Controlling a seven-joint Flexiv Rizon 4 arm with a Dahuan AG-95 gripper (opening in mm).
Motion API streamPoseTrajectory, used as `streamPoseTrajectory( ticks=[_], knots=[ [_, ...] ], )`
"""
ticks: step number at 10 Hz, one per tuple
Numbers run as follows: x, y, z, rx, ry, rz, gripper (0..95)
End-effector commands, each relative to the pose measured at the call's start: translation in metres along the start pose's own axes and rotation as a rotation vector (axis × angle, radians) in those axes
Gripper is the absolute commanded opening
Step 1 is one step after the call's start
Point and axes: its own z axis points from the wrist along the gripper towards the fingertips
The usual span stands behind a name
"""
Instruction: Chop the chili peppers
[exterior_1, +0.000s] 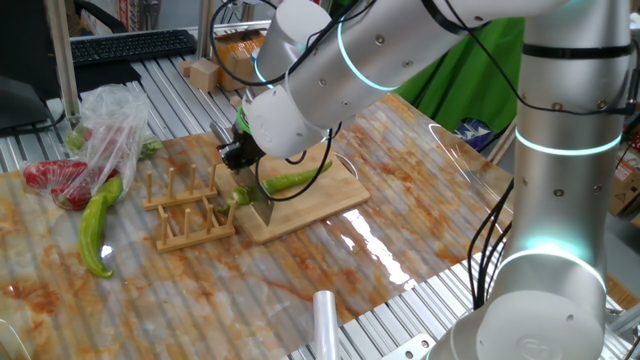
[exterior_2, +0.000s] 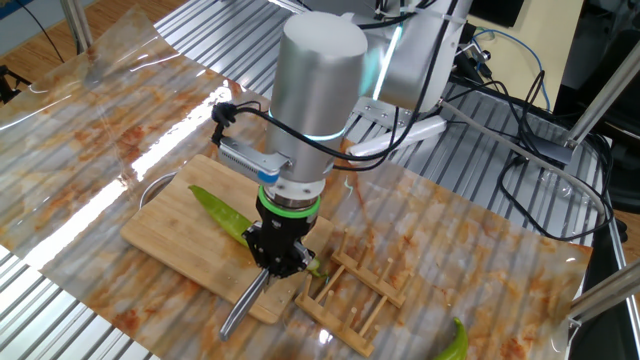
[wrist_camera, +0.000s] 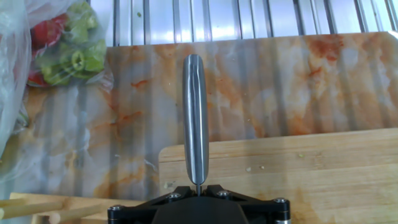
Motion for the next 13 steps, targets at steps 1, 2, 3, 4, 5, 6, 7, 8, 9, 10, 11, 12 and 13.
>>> streamPoseTrajectory(
  ticks=[1,2,3,4,5,6,7,8,9,10,11,12,13],
  knots=[
    [0.0003,-0.0015,-0.0086,0.008,0.017,-0.004,0.0],
    [0.0012,-0.0014,-0.0073,0.009,0.015,-0.004,0.0],
    [0.0023,-0.0014,-0.0064,0.007,0.013,-0.004,0.0],
    [0.0032,-0.0013,-0.0052,0.01,0.01,-0.005,0.0],
    [0.0037,-0.0013,-0.005,0.009,0.011,-0.005,0.0],
    [0.0061,-0.0013,-0.0047,0.009,0.009,-0.005,0.0],
    [0.0089,-0.0009,-0.0035,0.008,-0.015,-0.002,0.0],
    [0.0087,0.0003,-0.0036,0.006,-0.034,0.008,0.0],
    [0.009,0.0004,-0.0032,0.008,-0.033,0.007,0.0],
    [0.0096,0.0004,-0.0031,0.007,-0.036,0.014,0.0],
    [0.0081,0.0005,-0.0041,0.011,0.015,0.011,0.0],
    [0.007,0.0008,-0.007,0.002,0.027,0.012,0.0],
    [0.006,0.0019,-0.01,0.004,0.028,0.012,0.0]
  ],
)
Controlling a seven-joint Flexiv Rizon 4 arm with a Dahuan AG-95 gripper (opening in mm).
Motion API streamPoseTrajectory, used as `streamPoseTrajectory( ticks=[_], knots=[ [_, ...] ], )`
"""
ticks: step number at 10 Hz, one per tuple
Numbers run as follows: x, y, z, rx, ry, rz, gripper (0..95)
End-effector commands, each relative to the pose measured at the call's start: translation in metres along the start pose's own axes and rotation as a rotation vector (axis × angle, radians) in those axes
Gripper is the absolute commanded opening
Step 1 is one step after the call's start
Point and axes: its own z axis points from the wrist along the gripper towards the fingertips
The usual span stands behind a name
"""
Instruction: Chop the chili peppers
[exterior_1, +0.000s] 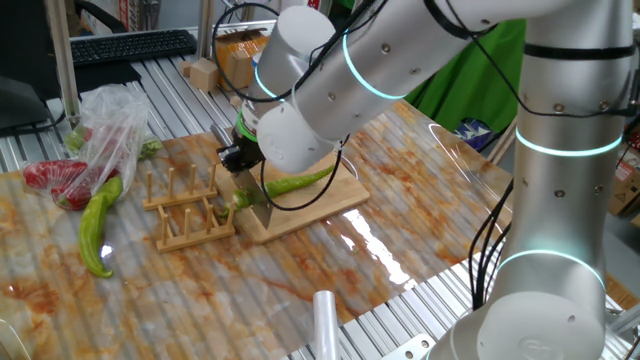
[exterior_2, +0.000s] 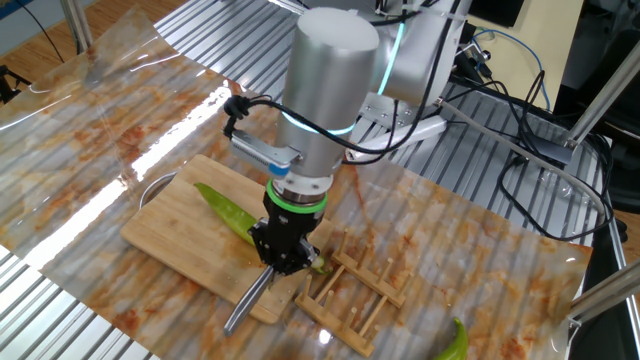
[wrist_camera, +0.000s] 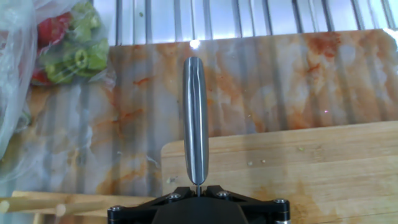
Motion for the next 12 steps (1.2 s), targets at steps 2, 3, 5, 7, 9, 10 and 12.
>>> streamPoseTrajectory(
  ticks=[2,3,5,7,9,10,12],
  knots=[
    [-0.005,0.002,-0.003,-0.018,0.04,-0.039,0.0],
    [-0.007,0.001,-0.001,-0.02,0.043,-0.049,0.0],
    [-0.012,-0.002,0.0,-0.02,0.055,-0.053,0.0],
    [-0.016,-0.002,-0.006,-0.028,0.069,-0.047,0.0],
    [-0.018,-0.003,-0.008,-0.026,0.075,-0.046,0.0],
    [-0.018,-0.003,-0.01,-0.027,0.081,-0.044,0.0],
    [-0.021,-0.004,-0.017,-0.026,0.093,-0.044,0.0]
  ],
)
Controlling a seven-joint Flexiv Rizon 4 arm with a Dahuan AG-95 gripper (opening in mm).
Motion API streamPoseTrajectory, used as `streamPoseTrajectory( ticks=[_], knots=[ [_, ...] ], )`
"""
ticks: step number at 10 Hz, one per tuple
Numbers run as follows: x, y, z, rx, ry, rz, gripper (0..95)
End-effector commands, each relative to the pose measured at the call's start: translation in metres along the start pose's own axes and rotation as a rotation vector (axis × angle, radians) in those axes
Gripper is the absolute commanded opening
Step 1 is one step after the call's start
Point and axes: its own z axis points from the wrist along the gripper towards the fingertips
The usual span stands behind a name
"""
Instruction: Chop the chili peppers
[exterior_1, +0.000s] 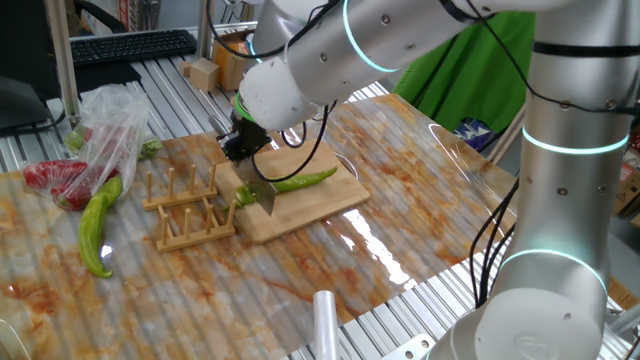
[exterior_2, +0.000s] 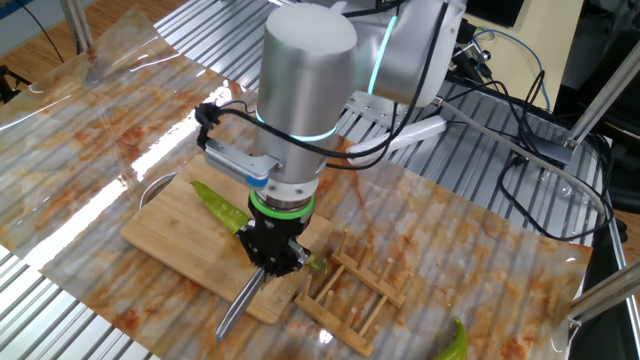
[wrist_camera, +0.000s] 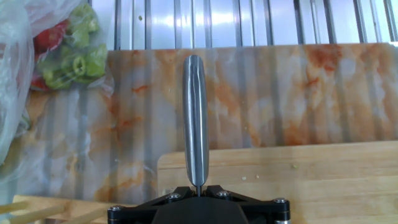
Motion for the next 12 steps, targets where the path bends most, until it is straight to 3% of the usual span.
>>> streamPoseTrajectory(
  ticks=[1,7,12],
  knots=[
    [0.0,-0.001,-0.008,0.005,0.009,-0.001,0.0],
    [0.0,-0.004,-0.024,0.008,0.012,-0.014,0.0],
    [0.006,-0.012,-0.023,0.012,0.004,-0.032,0.0]
  ],
)
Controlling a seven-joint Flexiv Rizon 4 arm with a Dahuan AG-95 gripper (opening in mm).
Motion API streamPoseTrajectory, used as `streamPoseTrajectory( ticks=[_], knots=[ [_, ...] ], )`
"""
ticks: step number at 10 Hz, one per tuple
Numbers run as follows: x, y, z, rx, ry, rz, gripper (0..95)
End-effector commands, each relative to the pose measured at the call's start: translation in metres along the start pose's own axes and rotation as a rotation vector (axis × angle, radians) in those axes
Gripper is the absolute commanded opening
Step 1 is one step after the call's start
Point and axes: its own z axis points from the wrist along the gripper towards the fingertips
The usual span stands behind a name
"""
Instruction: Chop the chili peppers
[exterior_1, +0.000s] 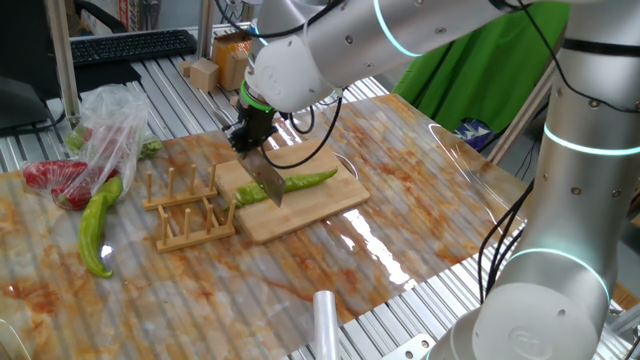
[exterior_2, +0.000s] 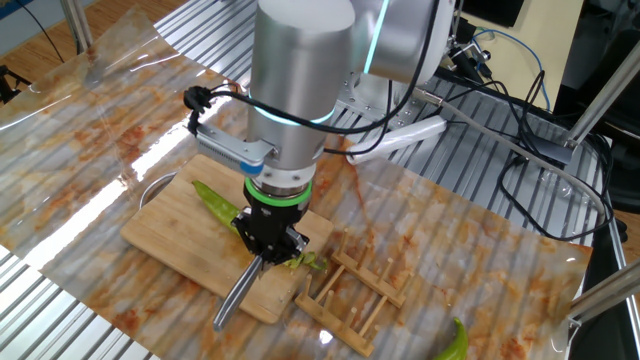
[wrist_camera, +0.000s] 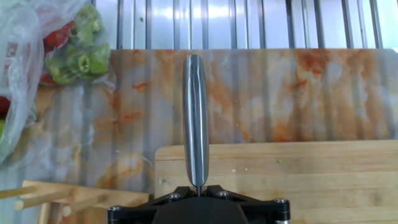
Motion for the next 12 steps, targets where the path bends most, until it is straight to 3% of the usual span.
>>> streamPoseTrajectory(
  ticks=[1,8,10,11,12],
  knots=[
    [0.002,-0.001,0.002,0.0,-0.006,0.001,0.0],
    [0.005,-0.003,0.007,0.003,-0.017,-0.005,0.0],
    [0.007,-0.007,0.02,0.001,-0.029,-0.008,0.0],
    [0.008,-0.008,0.035,0.0,-0.045,-0.005,0.0],
    [0.008,-0.007,0.043,-0.001,-0.059,0.004,0.0]
  ],
)
